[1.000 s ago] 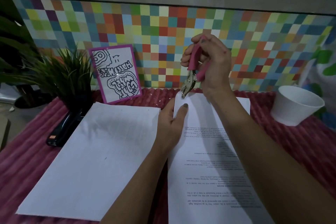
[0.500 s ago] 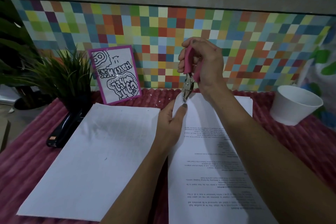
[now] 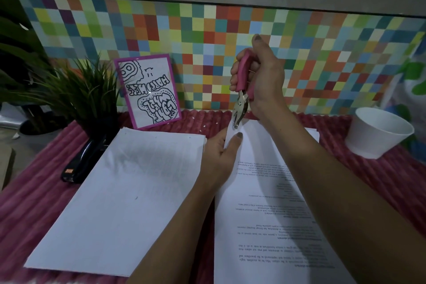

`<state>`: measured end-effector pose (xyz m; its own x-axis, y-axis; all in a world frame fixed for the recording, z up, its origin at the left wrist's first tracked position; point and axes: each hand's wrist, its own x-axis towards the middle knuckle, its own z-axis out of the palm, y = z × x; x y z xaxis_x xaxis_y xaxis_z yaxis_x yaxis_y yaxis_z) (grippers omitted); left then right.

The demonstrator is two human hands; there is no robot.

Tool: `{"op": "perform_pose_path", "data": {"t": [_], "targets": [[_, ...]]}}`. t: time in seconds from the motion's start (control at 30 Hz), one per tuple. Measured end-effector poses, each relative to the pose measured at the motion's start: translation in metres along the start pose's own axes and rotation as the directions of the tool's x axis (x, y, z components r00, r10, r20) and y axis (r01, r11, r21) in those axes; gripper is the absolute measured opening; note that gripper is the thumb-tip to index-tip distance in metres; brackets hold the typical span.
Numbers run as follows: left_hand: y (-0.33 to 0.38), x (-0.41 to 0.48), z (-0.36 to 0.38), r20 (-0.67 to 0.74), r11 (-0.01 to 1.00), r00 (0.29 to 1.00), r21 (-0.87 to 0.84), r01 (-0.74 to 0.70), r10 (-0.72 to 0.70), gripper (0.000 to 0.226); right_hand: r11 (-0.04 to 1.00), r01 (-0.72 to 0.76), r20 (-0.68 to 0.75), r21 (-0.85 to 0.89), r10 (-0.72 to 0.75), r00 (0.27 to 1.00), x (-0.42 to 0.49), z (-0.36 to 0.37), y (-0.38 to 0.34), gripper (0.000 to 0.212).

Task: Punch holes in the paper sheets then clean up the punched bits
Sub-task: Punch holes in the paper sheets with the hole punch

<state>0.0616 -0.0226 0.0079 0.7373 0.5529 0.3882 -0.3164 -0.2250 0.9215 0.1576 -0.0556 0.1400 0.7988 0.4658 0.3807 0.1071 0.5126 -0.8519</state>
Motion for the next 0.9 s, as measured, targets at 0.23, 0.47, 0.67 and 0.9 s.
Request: {"op": "perform_pose_path", "data": {"t": [0.23, 0.47, 0.67, 0.9], "targets": [[0.002, 0.000, -0.002, 0.001, 0.999, 1.000, -0.038, 0.002, -0.002, 0.024, 0.997, -0.019, -0.003, -0.069, 0.019, 1.000, 0.002, -0.003, 0.005, 0.041], [-0.002, 0.001, -0.002, -0.011, 1.000, 1.000, -0.015, 0.024, -0.025, 0.025, 0.997, 0.024, -0.013, -0.073, -0.025, 1.000, 0.004, -0.003, 0.005, 0.042], [-0.004, 0.001, -0.001, -0.014, 0.998, 1.000, 0.057, 0.014, -0.013, 0.033, 0.995, 0.046, -0.036, -0.091, -0.050, 0.998, 0.005, -0.005, 0.011, 0.044], [0.001, 0.001, 0.003, -0.049, 0.992, 0.997, 0.106, -0.062, 0.067, 0.027, 0.995, 0.061, -0.089, -0.082, -0.068, 0.994, 0.003, -0.004, 0.020, 0.047]]}}
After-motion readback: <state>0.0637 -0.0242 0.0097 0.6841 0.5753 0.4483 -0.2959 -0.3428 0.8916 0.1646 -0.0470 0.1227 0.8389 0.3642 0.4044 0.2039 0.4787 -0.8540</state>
